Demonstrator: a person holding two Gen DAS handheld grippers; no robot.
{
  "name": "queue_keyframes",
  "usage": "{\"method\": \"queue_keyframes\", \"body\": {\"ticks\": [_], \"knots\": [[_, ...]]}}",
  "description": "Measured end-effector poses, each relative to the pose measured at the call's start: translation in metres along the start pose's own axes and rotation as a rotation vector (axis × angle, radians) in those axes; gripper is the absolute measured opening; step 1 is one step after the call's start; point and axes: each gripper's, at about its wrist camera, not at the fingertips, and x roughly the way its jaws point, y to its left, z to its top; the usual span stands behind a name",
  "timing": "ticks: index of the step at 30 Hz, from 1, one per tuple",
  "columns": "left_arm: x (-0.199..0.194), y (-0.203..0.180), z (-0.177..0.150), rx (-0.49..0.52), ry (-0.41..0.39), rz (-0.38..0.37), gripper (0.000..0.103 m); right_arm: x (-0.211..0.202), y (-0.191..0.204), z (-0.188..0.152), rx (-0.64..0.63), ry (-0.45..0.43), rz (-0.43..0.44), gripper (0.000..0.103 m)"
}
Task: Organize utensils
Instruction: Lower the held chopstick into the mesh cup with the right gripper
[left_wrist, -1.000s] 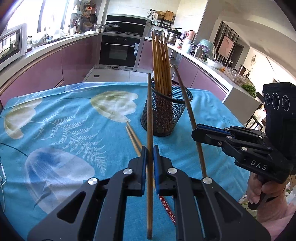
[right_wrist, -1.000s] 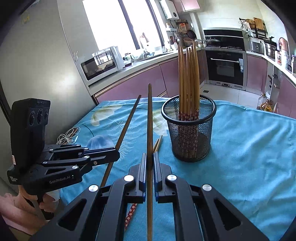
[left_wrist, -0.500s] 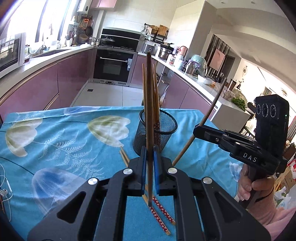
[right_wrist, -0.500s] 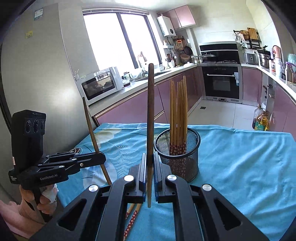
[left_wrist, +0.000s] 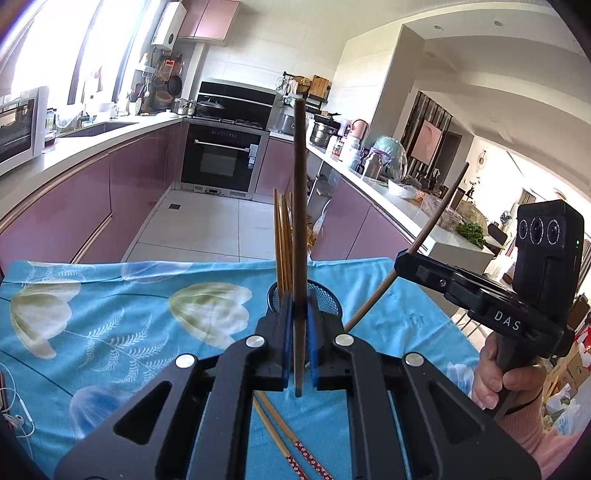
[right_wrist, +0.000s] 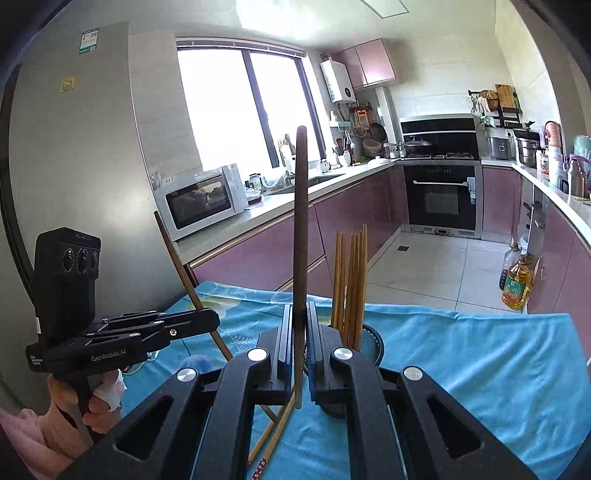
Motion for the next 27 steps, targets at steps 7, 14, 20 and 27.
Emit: {"method": "queue_keyframes", "body": {"ticks": [7, 14, 20, 27], "knots": [[-0.005, -0.009, 0.029, 0.015, -0.068, -0.002, 0.008, -0.009, -0.001, 0.023, -0.025, -0.055, -0.021, 0.006], [-0.006, -0.023, 0.052, 0.045, -0.129, 0.007, 0.008, -0.007, -0.005, 0.036, -0.038, -0.077, -0.045, 0.006], [0.009, -0.034, 0.061, 0.081, -0.130, 0.041, 0.008, 0.007, -0.014, 0.032, -0.036, -0.048, -0.074, 0.006], [0.034, -0.034, 0.056, 0.095, -0.080, 0.071, 0.008, 0.025, -0.021, 0.023, -0.024, 0.004, -0.095, 0.006]]}}
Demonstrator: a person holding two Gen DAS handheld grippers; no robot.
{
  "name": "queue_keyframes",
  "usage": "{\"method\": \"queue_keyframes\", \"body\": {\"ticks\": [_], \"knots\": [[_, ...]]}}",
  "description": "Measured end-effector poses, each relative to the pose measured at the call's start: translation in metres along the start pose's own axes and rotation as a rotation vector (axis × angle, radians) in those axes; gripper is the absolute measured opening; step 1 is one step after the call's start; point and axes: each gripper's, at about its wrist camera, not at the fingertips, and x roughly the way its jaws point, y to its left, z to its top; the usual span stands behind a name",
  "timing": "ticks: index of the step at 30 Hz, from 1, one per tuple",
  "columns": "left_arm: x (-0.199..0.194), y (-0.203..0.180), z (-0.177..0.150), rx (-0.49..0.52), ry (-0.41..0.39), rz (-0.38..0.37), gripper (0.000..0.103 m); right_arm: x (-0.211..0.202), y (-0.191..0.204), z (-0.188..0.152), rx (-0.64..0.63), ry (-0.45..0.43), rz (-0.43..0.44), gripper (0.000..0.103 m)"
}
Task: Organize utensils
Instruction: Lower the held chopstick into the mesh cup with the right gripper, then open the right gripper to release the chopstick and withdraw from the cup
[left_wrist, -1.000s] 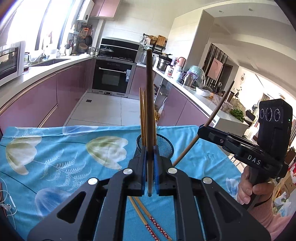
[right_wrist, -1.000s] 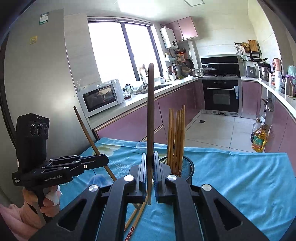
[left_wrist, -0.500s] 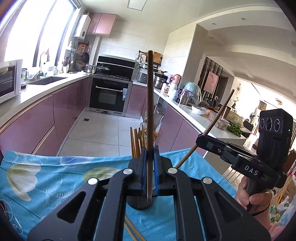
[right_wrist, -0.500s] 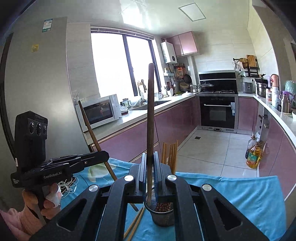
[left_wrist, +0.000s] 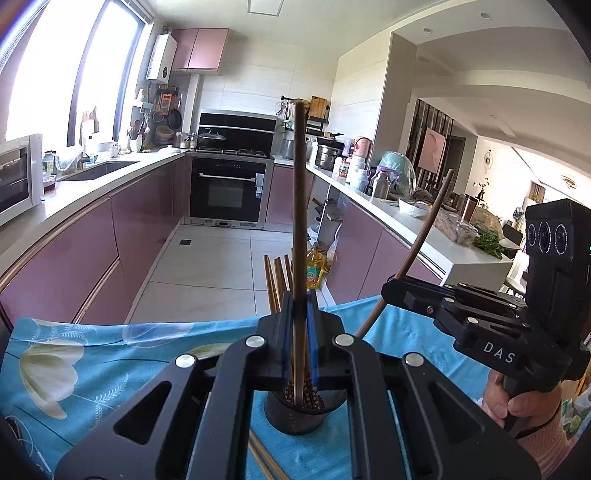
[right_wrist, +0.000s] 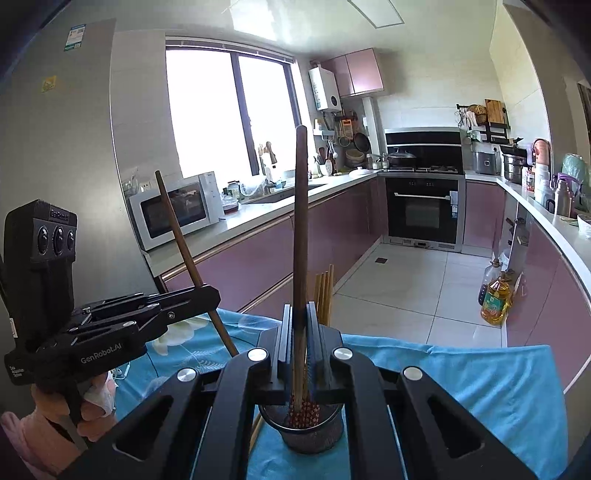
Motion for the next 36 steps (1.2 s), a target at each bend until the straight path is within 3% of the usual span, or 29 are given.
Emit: {"method": "queue_keyframes", "body": {"ticks": [23, 36], "knots": [[0.064, 0.011, -0.038, 0.041, 0.202, 0.029, 0.008, 0.043, -0.009, -0.017, -0.005, 0.181, -0.028, 0.007], [0.098, 0.024, -0.042, 0.021, 0.258, 0.037, 0.008, 0.067, -0.008, -0.015, 0.007, 0.213, -0.027, 0.007]]}}
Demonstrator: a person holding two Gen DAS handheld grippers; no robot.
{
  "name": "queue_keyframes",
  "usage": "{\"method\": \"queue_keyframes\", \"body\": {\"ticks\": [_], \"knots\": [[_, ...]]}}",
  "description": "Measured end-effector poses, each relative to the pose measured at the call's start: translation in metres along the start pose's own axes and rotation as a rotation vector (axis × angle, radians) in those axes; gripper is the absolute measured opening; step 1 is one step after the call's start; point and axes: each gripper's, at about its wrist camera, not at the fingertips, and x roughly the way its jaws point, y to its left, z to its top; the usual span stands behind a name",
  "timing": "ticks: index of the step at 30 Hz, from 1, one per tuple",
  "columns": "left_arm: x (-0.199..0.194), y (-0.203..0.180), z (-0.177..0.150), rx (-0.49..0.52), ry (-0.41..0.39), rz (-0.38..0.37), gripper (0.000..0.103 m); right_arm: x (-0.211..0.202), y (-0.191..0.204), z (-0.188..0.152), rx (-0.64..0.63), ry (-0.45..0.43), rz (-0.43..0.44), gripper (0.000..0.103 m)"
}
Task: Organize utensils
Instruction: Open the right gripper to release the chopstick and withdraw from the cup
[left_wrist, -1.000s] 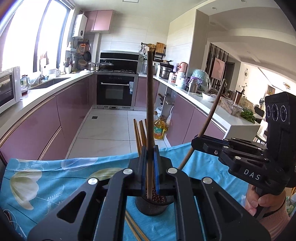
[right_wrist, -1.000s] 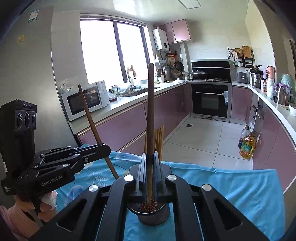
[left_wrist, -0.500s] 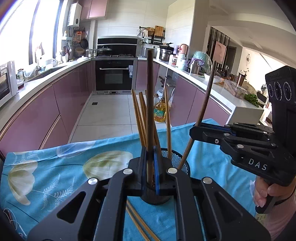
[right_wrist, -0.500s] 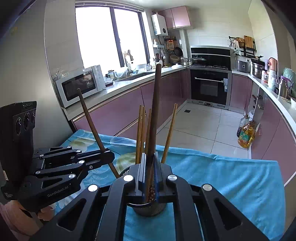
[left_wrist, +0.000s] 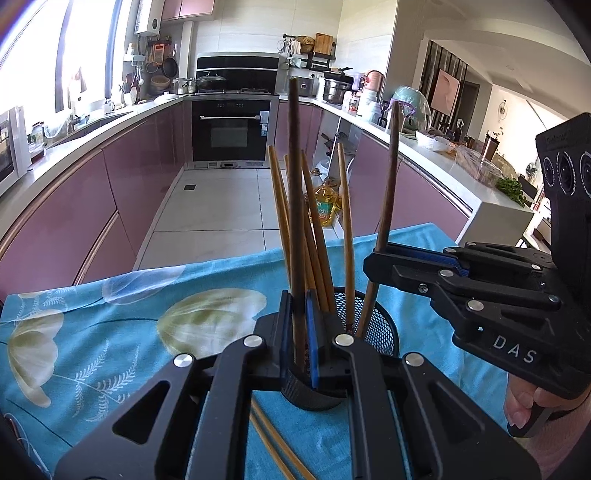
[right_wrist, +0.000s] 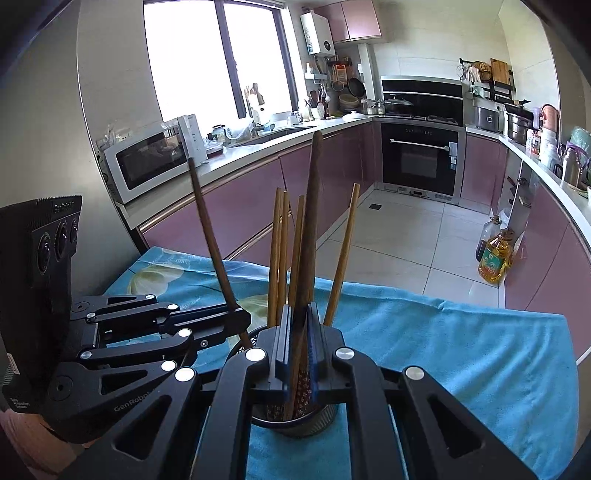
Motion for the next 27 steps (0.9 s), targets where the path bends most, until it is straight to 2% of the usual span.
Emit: {"method": "queue_keyframes", "body": {"ticks": [2, 5, 17, 21, 27], "knots": [[0.003, 0.003, 0.000, -0.010, 0.002, 0.001, 0.010, 0.001, -0.001, 0.000, 0.006, -0.003, -0.006, 0.007], [0.005, 0.007, -0.003, -0.026, -0.001, 0.005, 0.021, 0.002, -0.003, -0.001, 0.014, -0.005, -0.001, 0.007], [-0.019, 0.017, -0.025, -0.055, -0.050, 0.017, 0.030, -0.010, -0.001, -0.018, 0.019, -0.027, 0.017, 0.022], [-0.033, 0.022, -0.036, -0.064, -0.073, 0.031, 0.039, -0.024, 0.005, -0.026, 0.011, -0.049, 0.040, 0.029], [-0.054, 0.029, -0.065, -0.072, -0.074, 0.057, 0.045, -0.043, 0.020, -0.045, -0.026, -0.047, 0.085, 0.036]]}}
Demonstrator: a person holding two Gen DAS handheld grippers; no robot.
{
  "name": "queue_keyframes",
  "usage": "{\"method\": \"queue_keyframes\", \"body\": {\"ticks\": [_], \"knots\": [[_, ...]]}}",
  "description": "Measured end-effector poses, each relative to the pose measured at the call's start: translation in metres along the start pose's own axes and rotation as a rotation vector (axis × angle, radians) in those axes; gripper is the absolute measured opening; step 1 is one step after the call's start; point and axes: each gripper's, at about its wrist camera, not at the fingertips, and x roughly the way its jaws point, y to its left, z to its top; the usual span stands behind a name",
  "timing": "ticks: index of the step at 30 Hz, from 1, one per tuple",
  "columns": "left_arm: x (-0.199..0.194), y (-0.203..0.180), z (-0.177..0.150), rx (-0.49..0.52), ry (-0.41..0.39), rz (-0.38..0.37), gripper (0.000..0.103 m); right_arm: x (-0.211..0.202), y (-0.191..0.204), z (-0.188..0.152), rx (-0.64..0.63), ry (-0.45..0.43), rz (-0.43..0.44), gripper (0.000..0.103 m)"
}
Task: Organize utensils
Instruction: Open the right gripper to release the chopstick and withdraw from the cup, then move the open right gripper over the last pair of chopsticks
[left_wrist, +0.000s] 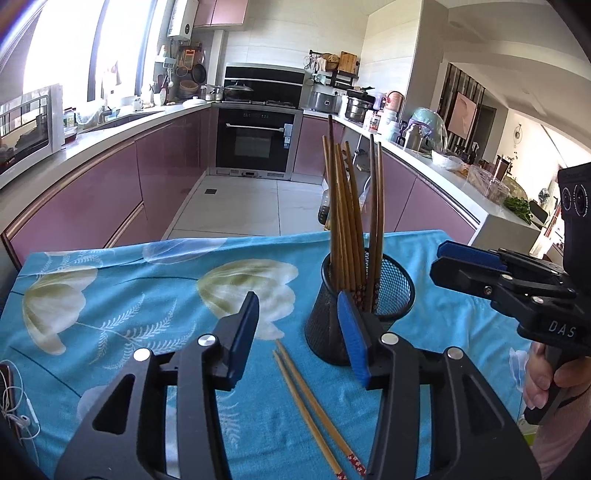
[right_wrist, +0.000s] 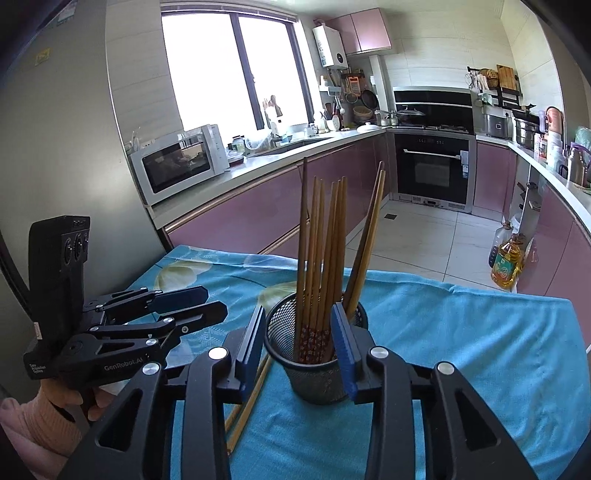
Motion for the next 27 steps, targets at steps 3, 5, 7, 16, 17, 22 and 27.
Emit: {"method": "queue_keyframes", "body": {"ticks": [3, 5, 7, 16, 17, 22, 27], "knots": [[-0.006, 0.005, -0.016, -0.004, 0.025, 0.006, 0.045, -0.001, 0.009, -0.016, -0.015, 0.033, 0.025, 0.038], [-0.008, 0.009, -0.029, -0.009, 0.047, 0.017, 0.045, 0.003, 0.014, -0.026, -0.018, 0.063, 0.037, 0.038], [-0.009, 0.013, -0.042, -0.016, 0.068, 0.020, 0.045, 0.011, 0.020, -0.038, -0.024, 0.101, 0.039, 0.038], [-0.003, 0.022, -0.092, -0.062, 0.169, 0.034, 0.045, 0.040, 0.033, -0.081, 0.010, 0.223, 0.058, 0.038], [-0.003, 0.022, -0.095, -0.061, 0.171, 0.042, 0.045, 0.041, 0.035, -0.084, 0.012, 0.228, 0.059, 0.038], [-0.004, 0.023, -0.100, -0.072, 0.174, 0.048, 0.045, 0.046, 0.040, -0.093, 0.019, 0.253, 0.059, 0.038], [-0.006, 0.023, -0.102, -0.079, 0.170, 0.055, 0.045, 0.049, 0.041, -0.097, 0.025, 0.267, 0.058, 0.038]]}}
